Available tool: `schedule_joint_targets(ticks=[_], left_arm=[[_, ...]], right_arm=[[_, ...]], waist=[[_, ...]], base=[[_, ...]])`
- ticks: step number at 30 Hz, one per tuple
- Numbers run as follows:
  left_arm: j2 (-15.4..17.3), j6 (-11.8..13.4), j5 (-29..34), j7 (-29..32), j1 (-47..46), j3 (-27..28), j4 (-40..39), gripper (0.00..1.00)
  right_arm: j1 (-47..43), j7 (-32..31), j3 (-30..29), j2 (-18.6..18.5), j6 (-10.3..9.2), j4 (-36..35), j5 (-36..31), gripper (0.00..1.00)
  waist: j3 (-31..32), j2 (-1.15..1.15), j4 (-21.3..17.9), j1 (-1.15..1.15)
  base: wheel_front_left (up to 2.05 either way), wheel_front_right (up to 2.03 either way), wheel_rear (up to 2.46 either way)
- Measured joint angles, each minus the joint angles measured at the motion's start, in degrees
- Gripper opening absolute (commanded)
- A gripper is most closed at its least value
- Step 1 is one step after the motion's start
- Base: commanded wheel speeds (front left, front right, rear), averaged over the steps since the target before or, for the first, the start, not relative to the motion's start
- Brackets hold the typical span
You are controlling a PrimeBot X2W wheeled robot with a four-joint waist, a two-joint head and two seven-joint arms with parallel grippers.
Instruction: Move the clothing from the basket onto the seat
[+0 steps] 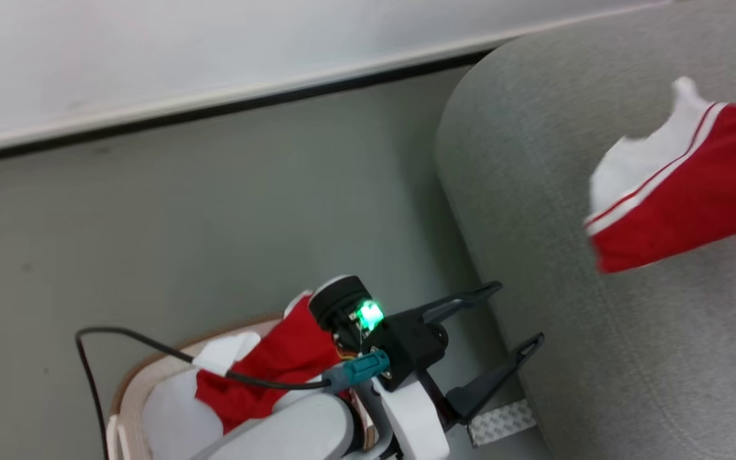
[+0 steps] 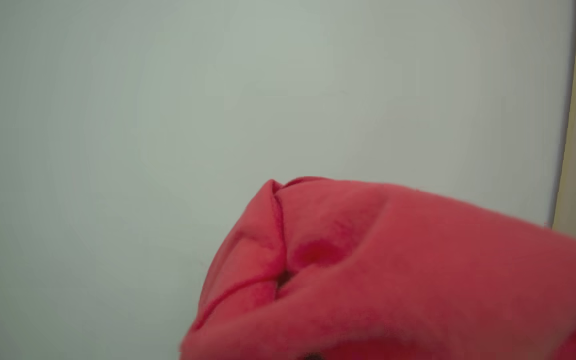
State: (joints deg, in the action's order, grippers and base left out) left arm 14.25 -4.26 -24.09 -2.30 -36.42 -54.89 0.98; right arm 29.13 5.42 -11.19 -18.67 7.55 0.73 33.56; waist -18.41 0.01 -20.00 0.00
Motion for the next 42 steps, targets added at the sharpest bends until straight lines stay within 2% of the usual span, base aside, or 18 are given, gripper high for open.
schedule_joint_targets(ticks=[13,18,23,26,31,35,36,37,42], left_arm=[[2.5,-1.0,1.5,2.4,-5.4,0.2,-2.2,1.0],[2.6,-1.0,1.8,2.7,-7.2,0.6,-2.7,1.0],[3.0,-1.0,1.9,2.7,-7.7,0.6,-2.7,1.0],[3.8,-1.0,2.0,2.8,-8.0,0.8,-2.6,1.0],[4.3,-1.0,2.0,2.9,-9.1,1.1,-2.7,1.0],[4.3,-0.6,1.9,2.6,-9.0,1.1,-2.5,1.0],[4.3,-0.5,1.9,2.6,-8.9,1.1,-2.4,1.0],[4.3,-0.4,1.8,2.3,-8.7,1.0,-2.2,1.0],[4.6,0.3,1.3,1.6,-7.7,1.2,-1.5,1.0]], right_arm=[[18.0,-4.9,-1.3,-13.1,0.0,10.9,2.8,0.0],[23.1,-4.4,-2.0,-16.2,0.0,18.6,2.2,0.0],[24.2,-3.3,-1.7,-15.8,0.0,27.3,1.7,0.0],[24.3,-3.9,1.0,-14.8,0.01,32.7,0.4,0.0],[24.7,-6.8,5.2,-15.1,0.01,41.5,-1.9,0.0],[24.7,-10.1,8.7,-15.7,0.01,45.7,-2.2,0.0],[24.7,-10.5,9.5,-15.7,0.01,46.2,-2.1,0.38],[24.9,-10.5,10.4,-15.9,0.01,46.5,-2.2,1.0],[26.3,-13.5,14.1,-16.4,0.0,48.7,-2.2,1.0]], waist=[[-12.4,0.0,4.6,0.01],[-17.0,0.0,6.2,0.01],[-20.3,0.0,8.2,0.01],[-21.6,0.0,8.9,0.02],[-21.8,0.0,9.2,0.01],[-20.8,0.0,9.4,0.01],[-20.5,-0.01,9.4,0.01],[-20.1,0.0,9.3,0.01],[-17.5,0.0,8.9,0.01]], base=[[0.0,0.0,0.0],[0.0,0.0,0.0],[0.0,0.0,0.0],[0.0,0.0,0.0],[0.0,0.0,0.0],[0.0,0.0,0.0],[0.0,0.0,0.0],[0.0,0.0,0.0],[0.0,0.0,0.0]])
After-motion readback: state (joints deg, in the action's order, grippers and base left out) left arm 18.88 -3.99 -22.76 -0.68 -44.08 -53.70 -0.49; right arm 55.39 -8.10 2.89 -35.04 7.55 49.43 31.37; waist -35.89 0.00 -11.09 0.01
